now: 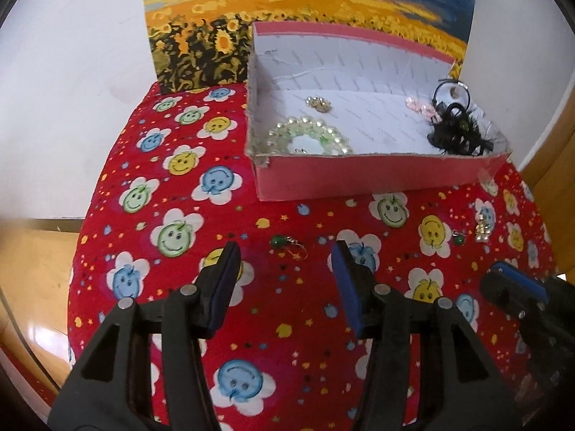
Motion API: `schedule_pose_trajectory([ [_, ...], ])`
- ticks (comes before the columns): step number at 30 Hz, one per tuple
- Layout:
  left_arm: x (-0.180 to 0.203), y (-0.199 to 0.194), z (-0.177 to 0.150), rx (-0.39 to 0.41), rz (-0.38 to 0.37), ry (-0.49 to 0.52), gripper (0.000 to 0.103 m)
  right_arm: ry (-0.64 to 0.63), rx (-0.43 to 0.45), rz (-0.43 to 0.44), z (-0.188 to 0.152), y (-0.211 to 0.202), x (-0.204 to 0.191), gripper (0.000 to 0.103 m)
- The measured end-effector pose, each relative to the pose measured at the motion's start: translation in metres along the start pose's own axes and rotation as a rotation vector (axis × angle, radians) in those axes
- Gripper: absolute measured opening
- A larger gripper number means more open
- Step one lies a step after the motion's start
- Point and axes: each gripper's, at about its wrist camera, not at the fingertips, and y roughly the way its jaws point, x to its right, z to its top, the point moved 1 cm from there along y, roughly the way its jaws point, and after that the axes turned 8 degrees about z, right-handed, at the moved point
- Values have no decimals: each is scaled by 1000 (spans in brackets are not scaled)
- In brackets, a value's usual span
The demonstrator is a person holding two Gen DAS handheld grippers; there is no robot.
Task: Organize jewelry
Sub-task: 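Close the left tool on the green-stone ring while the right tool holds the gold ring, then lower both rings into the pink box and open both tools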
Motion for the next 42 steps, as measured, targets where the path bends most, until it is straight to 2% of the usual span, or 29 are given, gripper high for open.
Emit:
schedule_pose_trajectory([
  [4,3,9,1,-11,-7,-8,40,14,-10,10,-2,2,4,17],
  [6,5,14,1,-21,-17,-8,30,22,-7,15,-2,2,6,17],
  [16,2,23,6,11,-46,-34,21,41,-14,27,-3,5,8,17],
  [18,0,23,6,15,-44,-38,8,44,-13,23,-3,4,9,17],
  [27,-9,15,3,13,-118,-67,7,37,-6,-3,-3,0,4,17],
  [36,-17,-32,7,112,-166,-77,7,-8,36,-39,9,-12,-10,17],
  [42,-16,-43,28,169,-213,-74,7,2,72,-62,27,-16,-10,17],
])
